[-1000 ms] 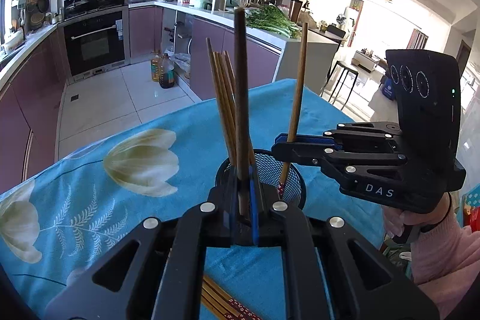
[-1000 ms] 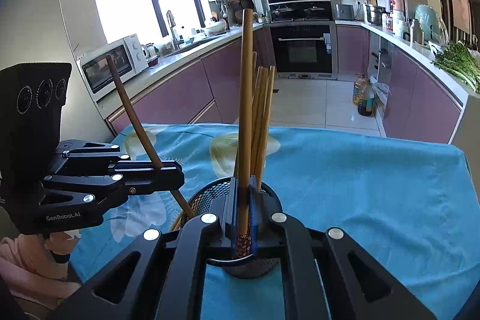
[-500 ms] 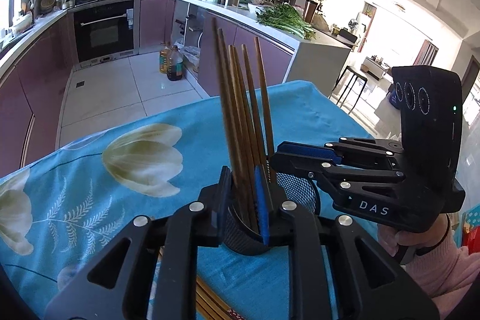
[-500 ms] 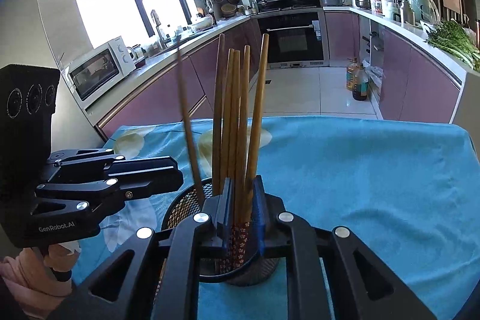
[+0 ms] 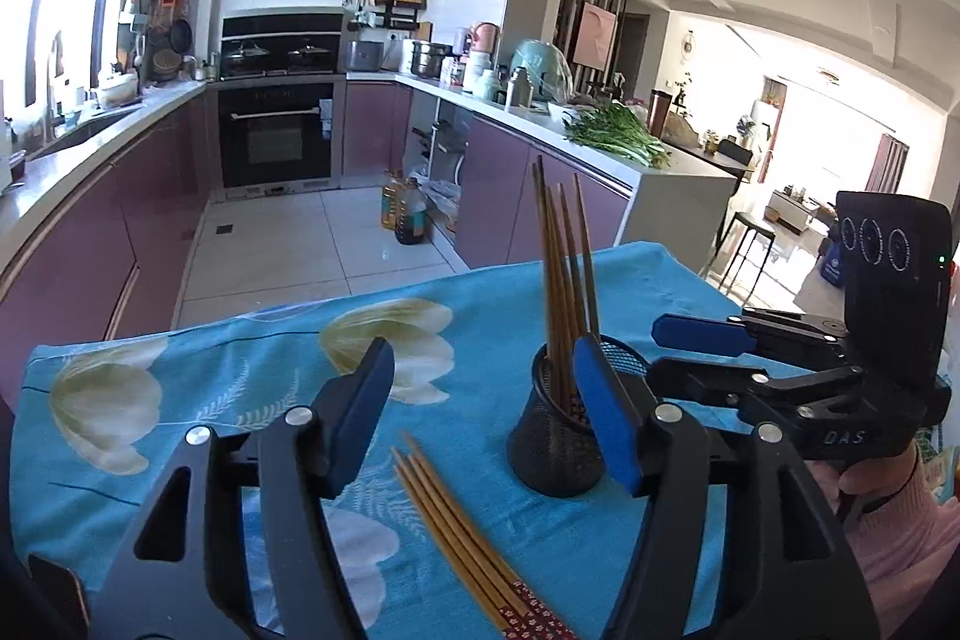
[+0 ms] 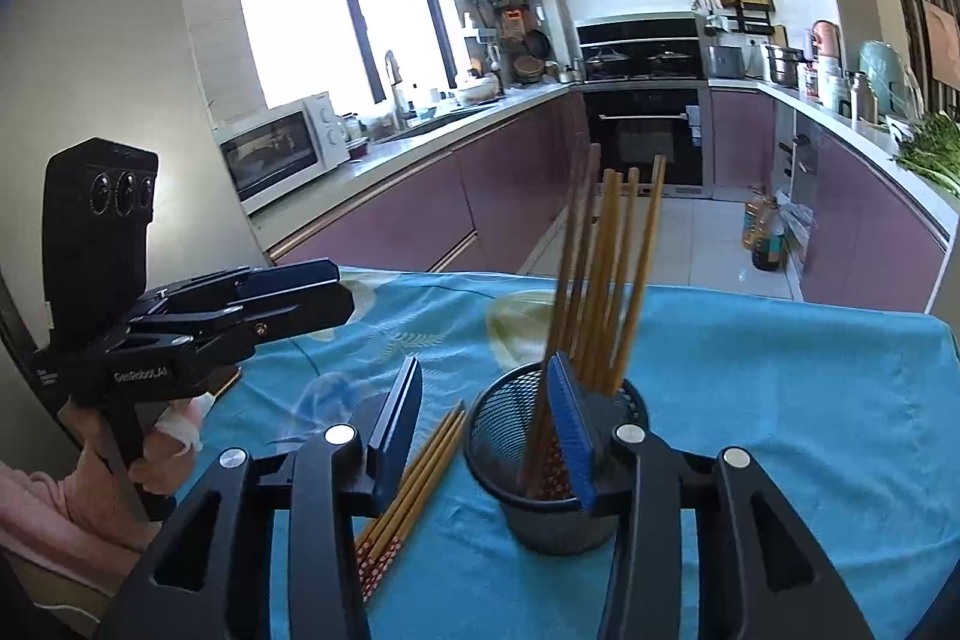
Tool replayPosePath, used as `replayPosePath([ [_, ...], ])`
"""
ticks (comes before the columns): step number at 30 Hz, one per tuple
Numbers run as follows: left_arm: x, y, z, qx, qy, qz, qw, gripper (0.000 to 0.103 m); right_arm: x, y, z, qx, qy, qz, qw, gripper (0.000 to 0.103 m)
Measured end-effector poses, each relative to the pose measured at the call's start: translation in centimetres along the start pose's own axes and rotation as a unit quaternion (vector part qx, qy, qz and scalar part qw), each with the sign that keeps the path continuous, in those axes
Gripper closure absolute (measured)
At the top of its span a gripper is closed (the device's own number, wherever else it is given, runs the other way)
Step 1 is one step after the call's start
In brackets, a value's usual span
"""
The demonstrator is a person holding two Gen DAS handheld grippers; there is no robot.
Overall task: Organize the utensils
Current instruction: 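Withdraw the open right gripper back toward the loose chopsticks, then lower the right gripper onto a loose chopstick and close on it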
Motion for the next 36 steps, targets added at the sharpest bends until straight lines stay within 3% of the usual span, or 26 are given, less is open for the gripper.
replayPosePath([
  [6,3.2,-1.7,-1.5,-0.051,-0.004,-0.019,0.9985,0.034,3.3,1.2,-2.6,-0.033,-0.029,-0.044,0.998,0.057],
  [11,7.0,-1.3,-2.7,-0.067,-0.028,-0.062,0.9955,0.032,6.8,3.9,-2.7,-0.018,-0.019,-0.096,0.995,0.056],
  [18,11.1,0.1,-2.3,-0.083,-0.034,-0.114,0.9894,0.019,9.9,6.9,-1.1,0.017,0.010,-0.147,0.989,0.056],
  [28,13.5,2.2,-1.0,-0.076,-0.014,-0.167,0.9829,0.019,11.1,7.3,-0.6,0.055,-0.003,-0.155,0.986,0.056],
  [36,14.2,2.9,-0.3,-0.063,-0.009,-0.182,0.9812,0.019,11.3,7.7,-0.9,0.074,-0.022,-0.156,0.985,0.056],
])
Point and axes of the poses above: each gripper's, at about its wrist camera, not at the fingertips, and y roughly the way its jaws point, z to its right, x to its underside, the point moved 5 cm from there along y, roughly the way its jaws point, and after that the axes turned 14 degrees about y, right-handed, at the moved point
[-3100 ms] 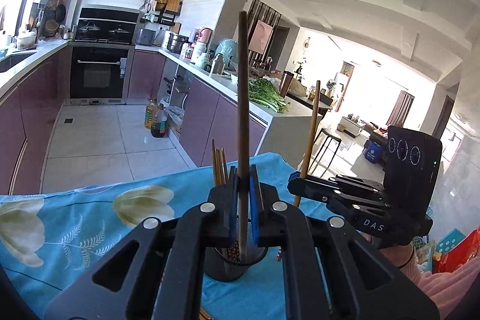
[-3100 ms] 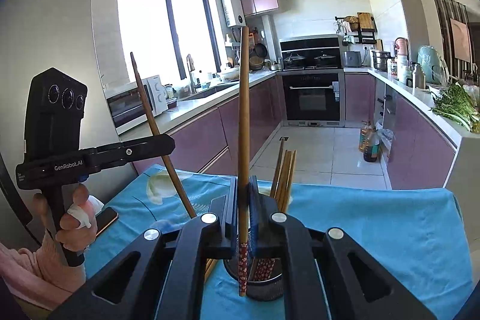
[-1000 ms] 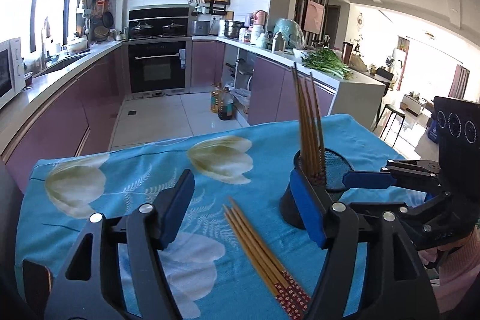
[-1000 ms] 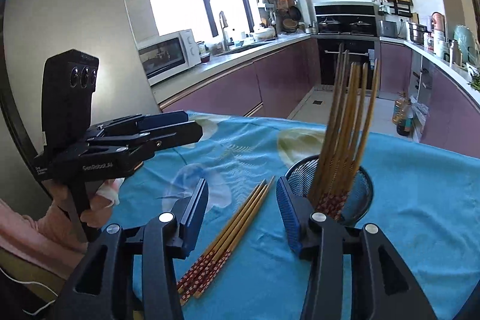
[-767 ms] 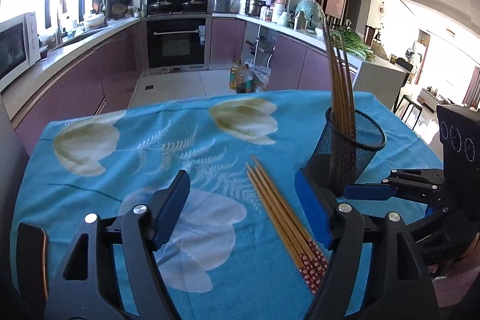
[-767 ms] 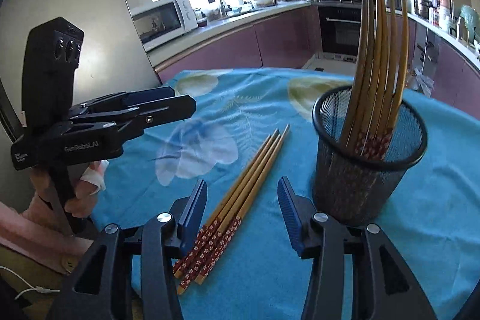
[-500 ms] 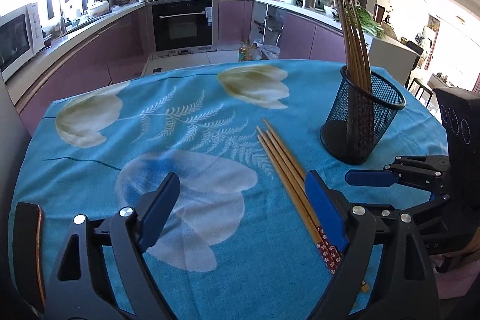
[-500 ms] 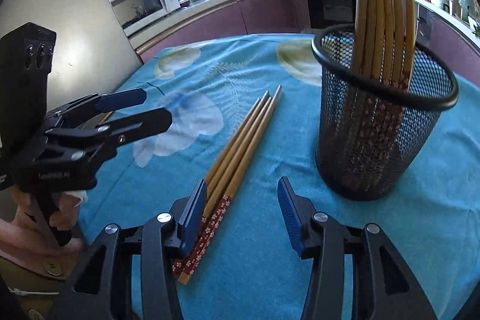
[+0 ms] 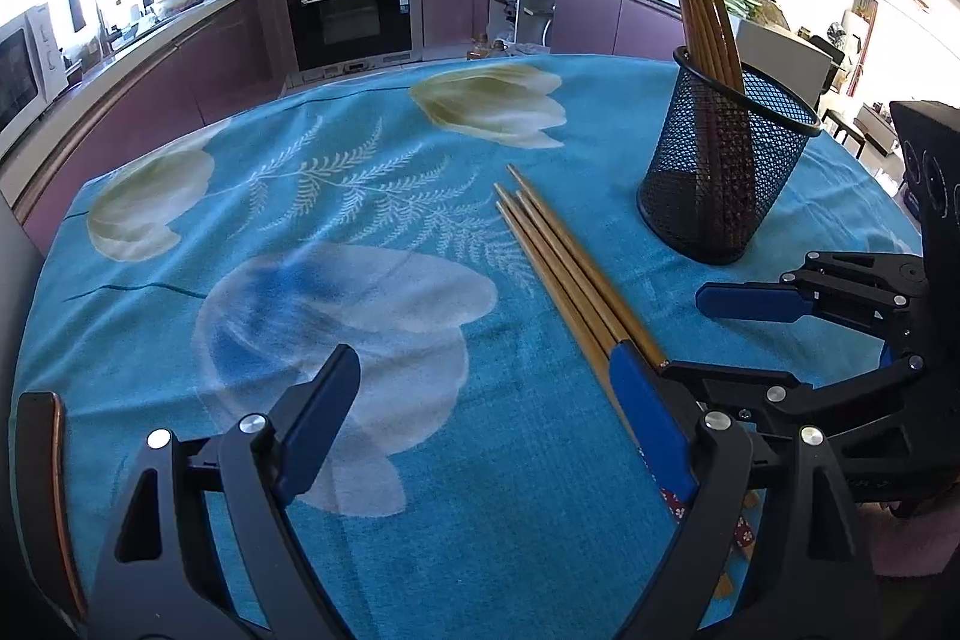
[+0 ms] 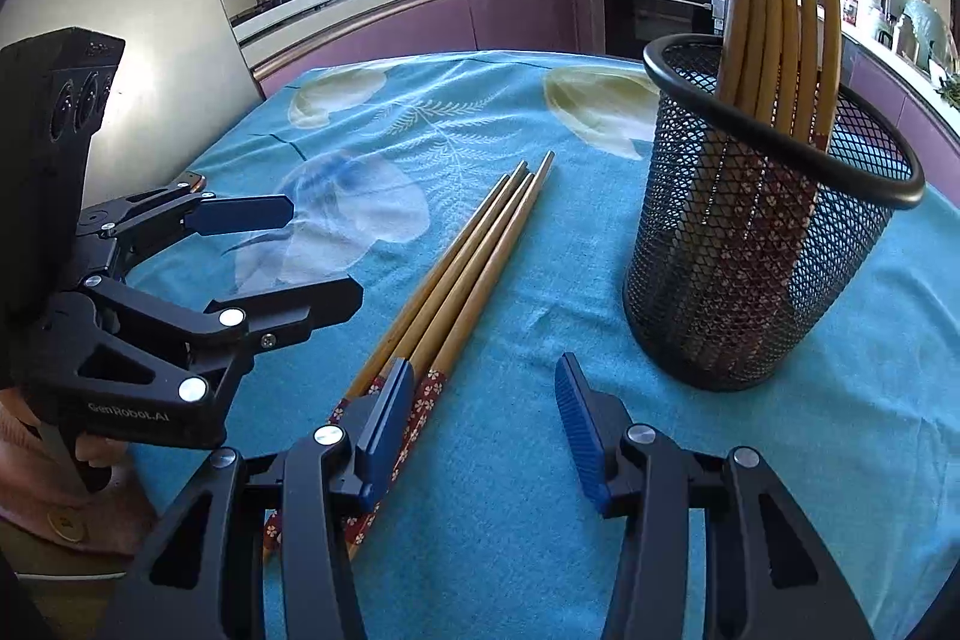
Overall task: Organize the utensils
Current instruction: 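Lower the right gripper onto a loose chopstick and close on it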
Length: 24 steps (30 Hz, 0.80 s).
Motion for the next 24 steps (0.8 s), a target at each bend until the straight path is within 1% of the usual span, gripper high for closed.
replayPosePath([
  [11,-0.1,1.3,0.6,0.015,0.005,-0.015,0.9998,0.021,-0.1,0.0,0.4,0.012,0.008,-0.006,1.000,0.057],
  [14,-0.1,1.5,0.9,0.019,0.010,-0.018,0.9996,0.022,-0.1,-0.1,0.5,0.011,0.011,-0.008,1.000,0.057],
  [16,-0.1,1.7,1.1,0.022,0.012,-0.022,0.9994,0.025,-0.2,-0.1,0.6,0.009,0.015,-0.009,1.000,0.057],
  [23,-0.2,2.5,1.2,0.035,0.012,-0.030,0.9989,0.028,-0.3,0.0,0.7,0.006,0.017,-0.010,1.000,0.057],
  [24,-0.2,2.6,1.2,0.038,0.011,-0.029,0.9988,0.031,-0.3,0.0,0.7,0.006,0.017,-0.010,1.000,0.057],
])
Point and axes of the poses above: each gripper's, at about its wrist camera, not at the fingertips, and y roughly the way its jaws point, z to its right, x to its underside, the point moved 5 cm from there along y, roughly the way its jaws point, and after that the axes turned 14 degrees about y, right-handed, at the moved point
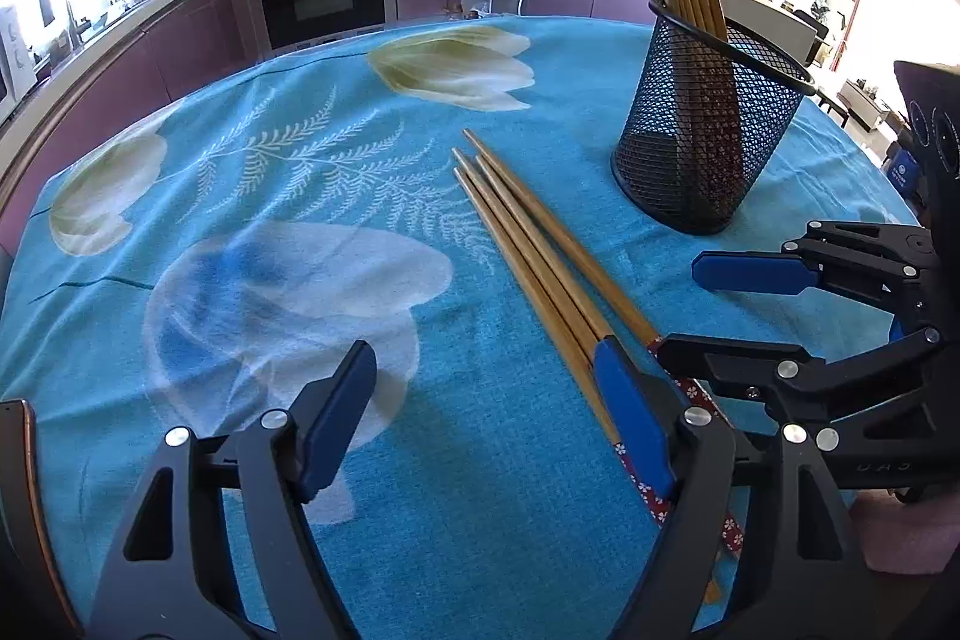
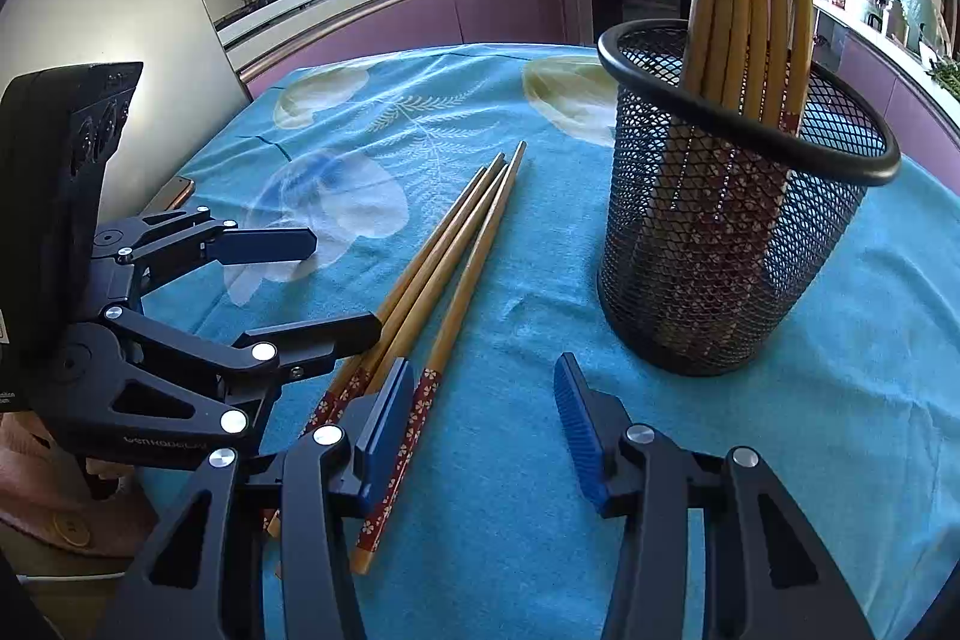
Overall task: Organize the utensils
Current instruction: 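Lower the right gripper onto a loose chopstick and close on it, then lift the gripped chopstick upright with the right gripper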
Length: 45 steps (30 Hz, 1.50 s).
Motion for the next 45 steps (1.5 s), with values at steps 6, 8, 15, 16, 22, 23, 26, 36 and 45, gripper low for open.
replayPosePath([
  [6,0.1,0.0,0.1,0.007,0.002,0.000,1.0000,0.037,0.0,-0.1,0.0,-0.001,0.001,-0.001,1.000,0.057],
  [8,0.1,0.0,0.1,0.006,0.003,-0.001,1.0000,0.037,0.0,-0.1,0.0,0.000,0.001,-0.001,1.000,0.057],
  [15,0.1,0.5,0.2,-0.015,0.016,-0.018,0.9996,0.047,-0.3,0.1,-0.1,0.002,-0.001,-0.001,1.000,0.057],
  [16,0.1,0.5,0.2,-0.016,0.020,-0.019,0.9995,0.048,-0.3,0.1,-0.1,0.002,-0.001,-0.001,1.000,0.057],
  [22,0.1,0.3,-0.4,-0.006,0.006,-0.015,0.9998,0.054,-0.4,0.2,-0.2,0.005,-0.002,0.000,1.000,0.061],
  [23,0.0,0.3,-0.5,-0.005,0.006,-0.015,0.9999,0.054,-0.5,0.3,-0.3,0.006,-0.004,0.001,1.000,0.061],
  [26,-0.1,0.4,-0.5,-0.002,0.003,-0.014,0.9999,0.057,-0.8,0.7,-0.8,0.007,-0.010,0.002,1.000,0.064],
  [36,-0.7,0.9,-0.7,0.012,-0.012,-0.011,0.9998,0.087,-2.1,1.9,-0.8,0.005,0.009,0.011,1.000,0.089],
  [45,-0.5,0.6,-1.2,0.020,-0.040,-0.002,0.9990,0.095,-2.2,1.0,0.5,-0.020,0.053,0.017,0.998,0.097],
])
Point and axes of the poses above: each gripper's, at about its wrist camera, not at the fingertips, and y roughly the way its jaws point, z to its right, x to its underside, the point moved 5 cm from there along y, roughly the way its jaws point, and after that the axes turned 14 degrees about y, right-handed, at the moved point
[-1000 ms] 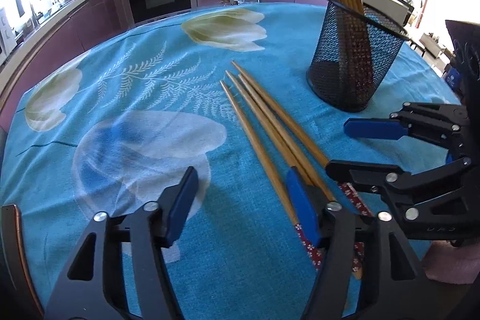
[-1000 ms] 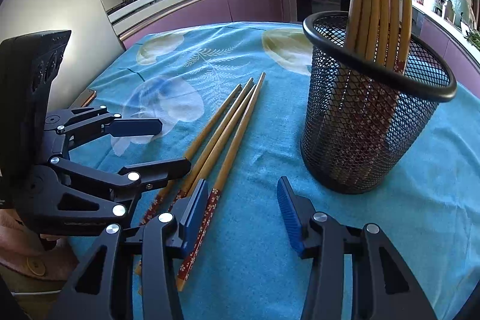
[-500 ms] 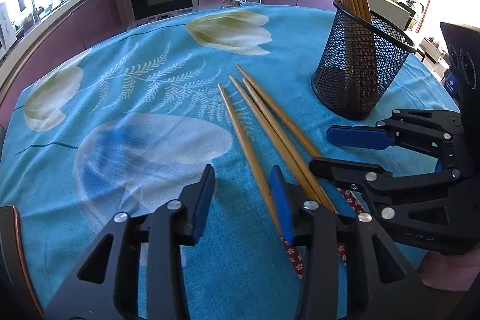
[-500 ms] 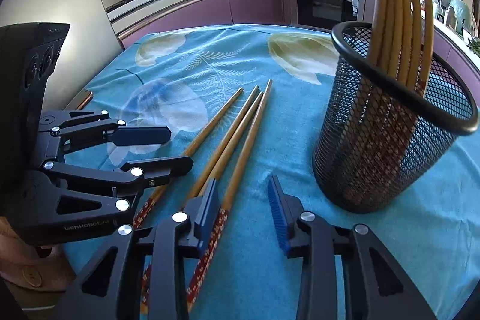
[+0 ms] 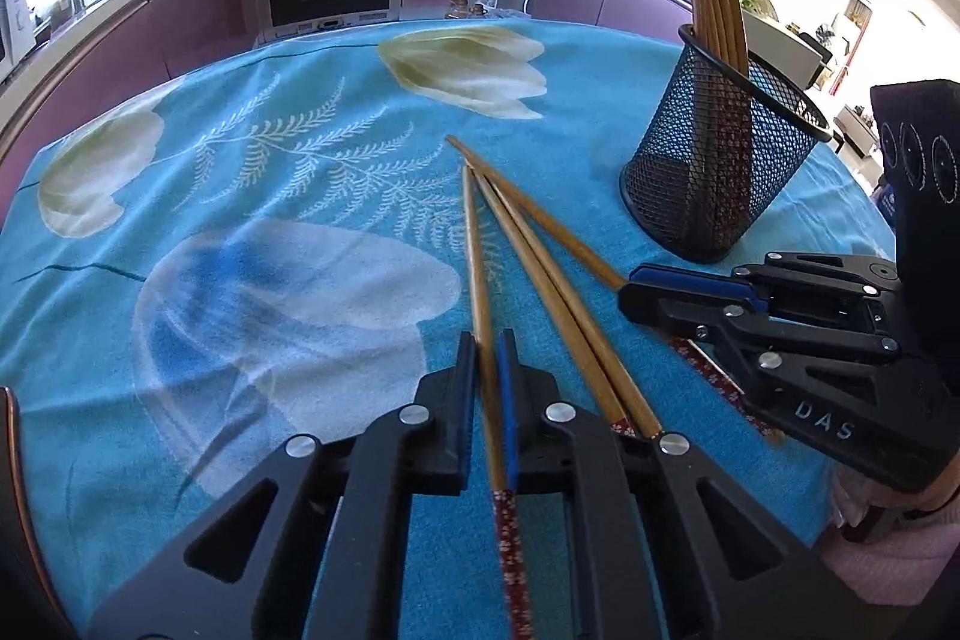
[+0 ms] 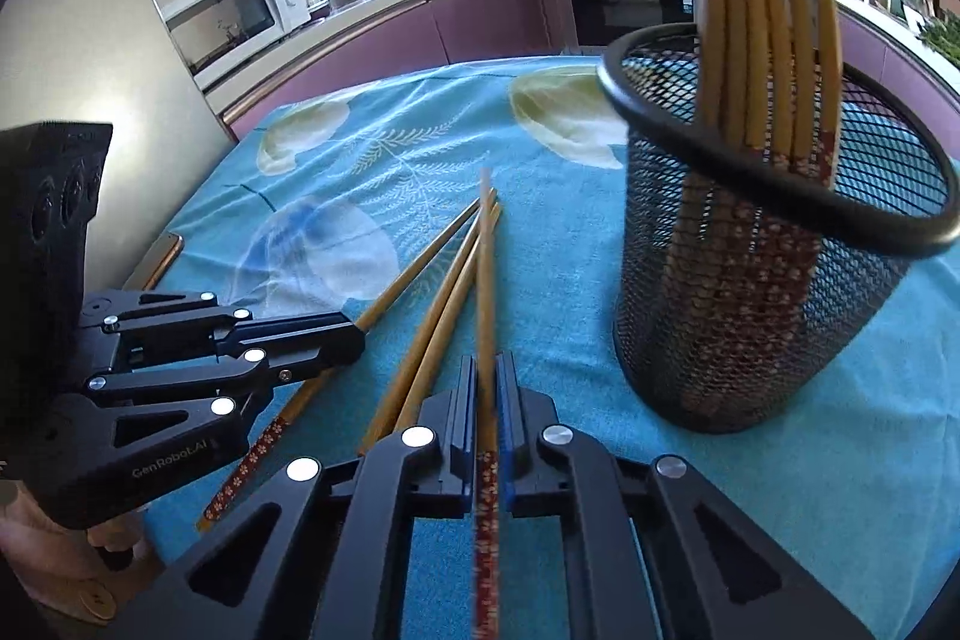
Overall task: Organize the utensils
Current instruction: 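Lift the gripped chopstick upright with the right gripper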
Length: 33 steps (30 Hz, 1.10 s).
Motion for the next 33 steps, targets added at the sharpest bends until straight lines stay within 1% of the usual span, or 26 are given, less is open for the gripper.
replayPosePath([
  [4,0.1,-0.8,0.0,0.003,0.002,0.009,1.0000,0.096,-0.1,-0.8,-0.3,-0.011,-0.006,0.005,1.000,0.097],
  [8,0.3,-1.1,0.6,0.015,0.010,0.007,0.9998,0.096,0.4,-0.8,-0.9,-0.023,-0.021,-0.013,0.999,0.097],
  [12,0.7,-0.7,0.9,0.019,0.020,-0.003,0.9996,0.096,1.0,-0.3,-1.1,-0.019,-0.031,-0.030,0.999,0.097],
  [14,0.8,-0.5,0.9,0.022,0.022,-0.007,0.9995,0.095,1.1,-0.1,-1.0,-0.014,-0.031,-0.034,0.999,0.095],
  [16,0.8,-0.3,0.9,0.022,0.024,-0.010,0.9994,0.093,1.1,0.1,-0.9,-0.010,-0.032,-0.036,0.999,0.094],
  [18,0.7,0.0,0.7,0.025,0.024,-0.014,0.9993,0.093,1.0,0.2,-1.0,-0.009,-0.036,-0.035,0.999,0.093],
  [23,0.0,0.6,0.4,0.032,0.027,-0.016,0.9990,0.092,0.5,0.7,-1.1,-0.009,-0.038,-0.031,0.999,0.092],
  [24,-0.1,0.7,0.3,0.032,0.026,-0.016,0.9990,0.092,0.5,0.7,-1.1,-0.009,-0.039,-0.030,0.999,0.094],
  [25,-0.3,0.8,0.3,0.030,0.024,-0.017,0.9991,0.095,0.4,0.7,-1.1,-0.009,-0.038,-0.029,0.999,0.097],
  [27,-0.4,0.8,0.2,0.027,0.020,-0.017,0.9993,0.095,0.3,0.5,-0.9,-0.012,-0.035,-0.027,0.999,0.097],
  [33,-0.9,-0.9,0.3,0.034,0.014,0.006,0.9993,0.095,-0.2,-1.4,-0.9,-0.030,-0.035,-0.004,0.999,0.097],
])
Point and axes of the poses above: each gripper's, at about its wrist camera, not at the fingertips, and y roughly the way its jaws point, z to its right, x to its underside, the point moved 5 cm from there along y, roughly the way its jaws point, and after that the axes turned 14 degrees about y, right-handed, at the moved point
